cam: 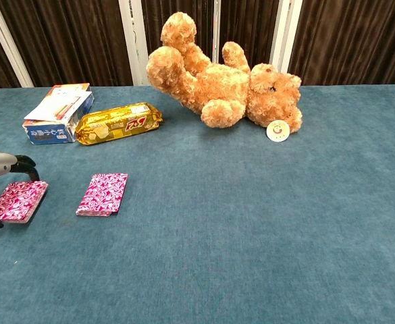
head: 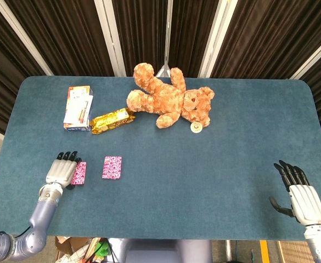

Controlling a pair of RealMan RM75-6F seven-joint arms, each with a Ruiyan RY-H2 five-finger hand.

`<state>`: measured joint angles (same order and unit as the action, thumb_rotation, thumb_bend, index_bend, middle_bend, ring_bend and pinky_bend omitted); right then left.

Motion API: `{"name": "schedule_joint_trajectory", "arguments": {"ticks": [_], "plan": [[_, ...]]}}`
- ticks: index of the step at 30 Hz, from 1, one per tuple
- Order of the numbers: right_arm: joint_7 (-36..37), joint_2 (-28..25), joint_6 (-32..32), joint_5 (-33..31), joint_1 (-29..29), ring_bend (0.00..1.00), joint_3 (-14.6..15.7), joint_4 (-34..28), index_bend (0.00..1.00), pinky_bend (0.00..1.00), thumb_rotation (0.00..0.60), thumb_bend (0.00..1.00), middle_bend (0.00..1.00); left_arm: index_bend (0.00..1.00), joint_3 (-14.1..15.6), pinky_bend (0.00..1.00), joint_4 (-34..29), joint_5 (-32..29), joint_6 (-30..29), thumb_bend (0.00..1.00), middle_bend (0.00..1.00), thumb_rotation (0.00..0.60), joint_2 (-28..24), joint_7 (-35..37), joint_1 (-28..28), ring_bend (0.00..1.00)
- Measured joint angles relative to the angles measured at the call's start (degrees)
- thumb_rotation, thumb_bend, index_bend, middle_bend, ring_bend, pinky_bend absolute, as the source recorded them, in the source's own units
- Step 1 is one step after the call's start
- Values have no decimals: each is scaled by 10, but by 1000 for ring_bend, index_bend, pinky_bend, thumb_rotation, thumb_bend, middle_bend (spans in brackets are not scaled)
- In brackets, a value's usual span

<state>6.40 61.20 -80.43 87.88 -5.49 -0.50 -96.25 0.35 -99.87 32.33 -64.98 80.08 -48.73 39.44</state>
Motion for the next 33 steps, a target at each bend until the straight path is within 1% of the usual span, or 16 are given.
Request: {"name": "schedule_joint_trajectory", "arguments": {"ticks": [7, 9, 11, 15, 18, 25, 33], "plan": [[1, 0, -1, 1, 0, 0, 0, 0, 0, 49, 600, 362, 0, 0, -3, 0, -35, -46, -8, 179, 0, 600, -20, -31, 16, 0], [0, 0, -1, 2, 0, 0, 0, 0, 0, 49, 600, 362, 0, 0, -6, 0, -44, -57, -8, 179, 0, 600, -26, -33, 21, 0], [0, 1, -1, 2, 0, 0, 0, 0, 0, 49, 600, 363, 0, 0, -15, 0, -52, -65, -8, 179, 0, 600, -30, -32, 25, 0], [-1, 1, -1, 2, 0, 0, 0, 0, 0, 49, 600, 362, 0, 0, -37, 0, -57, -58, -13, 180, 0, 600, -25, -19, 35, 0], [0, 0, 0, 0, 0, 0, 0, 0, 0, 49, 600, 363, 0, 13, -47, 0, -55, -58, -18, 181, 0, 600, -9, -24, 49, 0], [6, -2, 2, -1, 0, 0, 0, 0, 0, 49, 600, 363, 0, 113, -68, 0, -34, -96, -29, 232, 0, 600, 45, -66, 91, 0], [13, -4, 5, -2, -1, 0, 0, -1, 0, 49, 600, 363, 0, 137, -79, 0, 4, -130, -41, 233, 0, 600, 103, -100, 125, 0]]}}
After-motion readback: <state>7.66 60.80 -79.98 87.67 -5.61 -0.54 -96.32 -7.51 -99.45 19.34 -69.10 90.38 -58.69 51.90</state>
